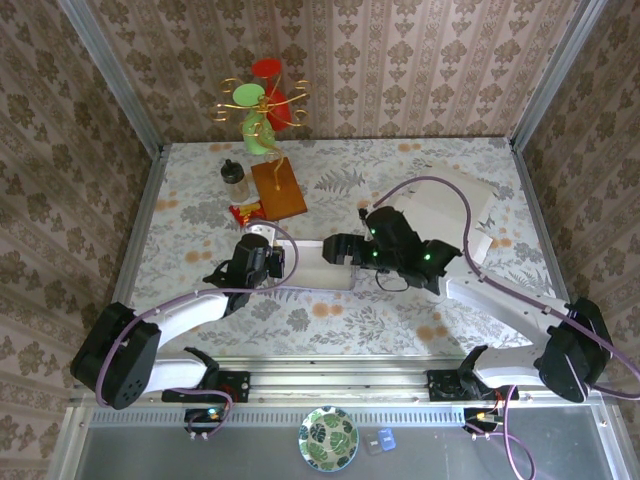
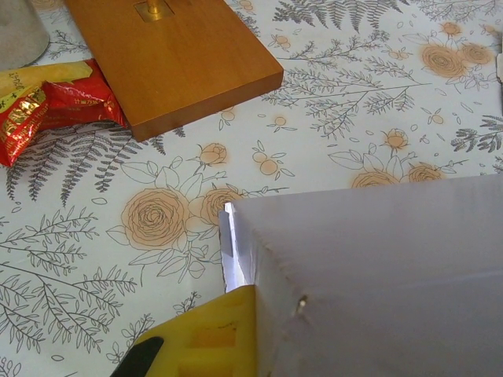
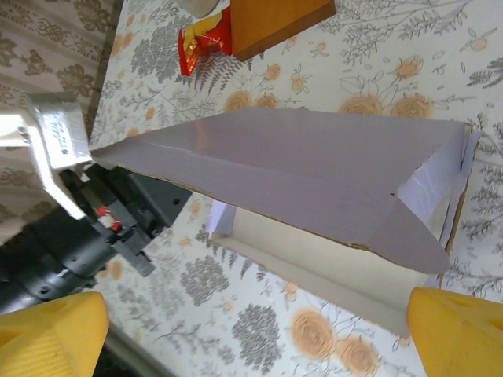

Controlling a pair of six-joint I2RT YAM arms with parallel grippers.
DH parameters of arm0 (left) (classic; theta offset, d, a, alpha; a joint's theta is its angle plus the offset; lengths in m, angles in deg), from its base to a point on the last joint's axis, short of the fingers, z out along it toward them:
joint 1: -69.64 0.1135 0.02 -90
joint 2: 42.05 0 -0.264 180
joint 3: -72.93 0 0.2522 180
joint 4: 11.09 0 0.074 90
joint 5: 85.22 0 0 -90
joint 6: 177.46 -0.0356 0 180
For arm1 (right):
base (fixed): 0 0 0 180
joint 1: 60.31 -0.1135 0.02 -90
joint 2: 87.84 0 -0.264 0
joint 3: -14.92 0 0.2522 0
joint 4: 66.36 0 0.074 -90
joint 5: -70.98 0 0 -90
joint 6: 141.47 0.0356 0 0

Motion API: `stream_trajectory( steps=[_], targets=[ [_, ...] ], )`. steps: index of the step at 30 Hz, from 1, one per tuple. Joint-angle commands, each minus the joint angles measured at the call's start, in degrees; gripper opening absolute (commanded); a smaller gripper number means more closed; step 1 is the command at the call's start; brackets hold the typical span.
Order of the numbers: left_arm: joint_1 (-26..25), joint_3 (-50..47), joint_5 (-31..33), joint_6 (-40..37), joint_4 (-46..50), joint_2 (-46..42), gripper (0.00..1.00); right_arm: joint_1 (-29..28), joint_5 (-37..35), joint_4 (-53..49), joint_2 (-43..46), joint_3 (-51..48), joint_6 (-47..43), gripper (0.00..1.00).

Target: Fold the paper box

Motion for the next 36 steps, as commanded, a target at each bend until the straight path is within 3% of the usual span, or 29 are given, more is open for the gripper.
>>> stream_trajectory(
  steps=[1, 7, 10, 13, 20, 36],
  targets=[
    [-0.5, 1.1, 0.3, -0.9, 3.4, 0.0, 0.0, 2.3, 6.5, -8.1, 2.3, 4.3, 4.2, 0.97],
    [-0.7, 1.0, 0.7, -0.9, 3.4, -0.2, 0.0, 11.6, 12.7, -10.0, 0.5, 6.9, 13.0, 0.79],
    [-0.8, 1.0, 0.7, -0.9, 3.2, -0.1, 0.0, 15.8, 16.9, -10.3, -4.1, 7.5, 15.7, 0.63],
    [-0.9, 1.0, 0.8, -1.1, 3.3, 0.0, 0.0, 17.8, 21.0, -12.9, -11.5, 11.2, 15.8, 0.58],
    [-1.1, 0.9, 0.9, -0.9, 3.4, -0.2, 0.0, 17.8, 25.8, -16.7, -22.5, 16.9, 14.7, 0.47],
    [-2.1, 0.2, 0.0, 2.8, 3.4, -0.5, 0.0, 16.0, 27.3, -13.7, -26.1, 13.2, 14.5, 0.27]
  ],
)
